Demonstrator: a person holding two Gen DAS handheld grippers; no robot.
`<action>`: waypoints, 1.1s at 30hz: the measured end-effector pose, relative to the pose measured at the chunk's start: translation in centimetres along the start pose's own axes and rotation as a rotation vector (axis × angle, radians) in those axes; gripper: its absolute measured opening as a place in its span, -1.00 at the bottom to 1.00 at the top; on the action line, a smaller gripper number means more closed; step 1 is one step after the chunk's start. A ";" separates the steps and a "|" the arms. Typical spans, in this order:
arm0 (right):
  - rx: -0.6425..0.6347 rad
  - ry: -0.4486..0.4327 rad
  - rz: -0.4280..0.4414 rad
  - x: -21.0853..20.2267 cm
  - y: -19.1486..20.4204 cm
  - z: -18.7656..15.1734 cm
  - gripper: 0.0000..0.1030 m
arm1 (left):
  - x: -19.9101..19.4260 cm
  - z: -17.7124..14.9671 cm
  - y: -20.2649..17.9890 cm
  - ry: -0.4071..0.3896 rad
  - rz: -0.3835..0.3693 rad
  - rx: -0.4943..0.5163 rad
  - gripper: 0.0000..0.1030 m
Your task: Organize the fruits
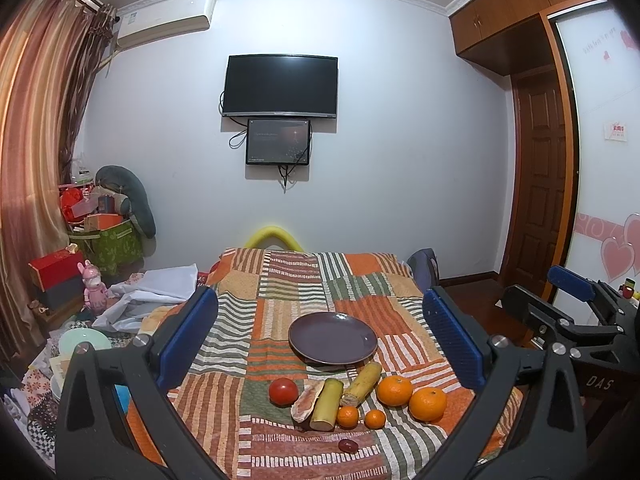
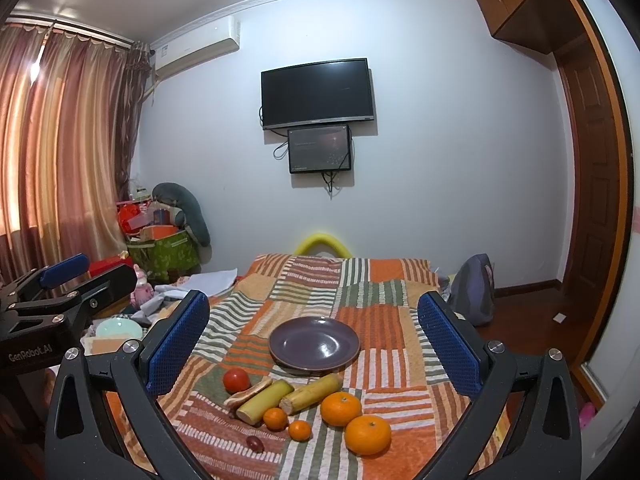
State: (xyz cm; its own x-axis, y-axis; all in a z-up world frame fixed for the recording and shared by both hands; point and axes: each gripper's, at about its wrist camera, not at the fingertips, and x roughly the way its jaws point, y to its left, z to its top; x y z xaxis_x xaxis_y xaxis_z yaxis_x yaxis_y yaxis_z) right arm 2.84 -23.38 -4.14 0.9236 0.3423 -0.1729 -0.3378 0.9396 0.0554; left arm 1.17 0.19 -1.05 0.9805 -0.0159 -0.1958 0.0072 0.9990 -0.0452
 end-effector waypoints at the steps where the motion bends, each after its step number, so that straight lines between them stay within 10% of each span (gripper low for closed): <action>1: 0.000 0.000 0.000 0.0 0.0 0.0 1.00 | 0.0 -0.1 0.0 0.000 0.000 0.000 1.00; 25: 0.021 0.187 0.043 4.8 -2.8 -2.5 1.00 | 4.0 -2.0 0.3 0.105 -0.008 0.067 0.97; 33: 0.047 0.363 0.045 8.6 -5.9 -5.6 0.45 | 10.0 -4.5 1.6 0.282 -0.034 0.076 0.47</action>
State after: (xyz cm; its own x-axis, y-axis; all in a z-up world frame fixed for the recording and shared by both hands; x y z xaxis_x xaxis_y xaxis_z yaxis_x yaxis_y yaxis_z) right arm 11.74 -26.01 -11.45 0.7806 0.3669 -0.5061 -0.3605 0.9257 0.1150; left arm 10.07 1.47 -7.50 0.8863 -0.0504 -0.4603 0.0647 0.9978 0.0152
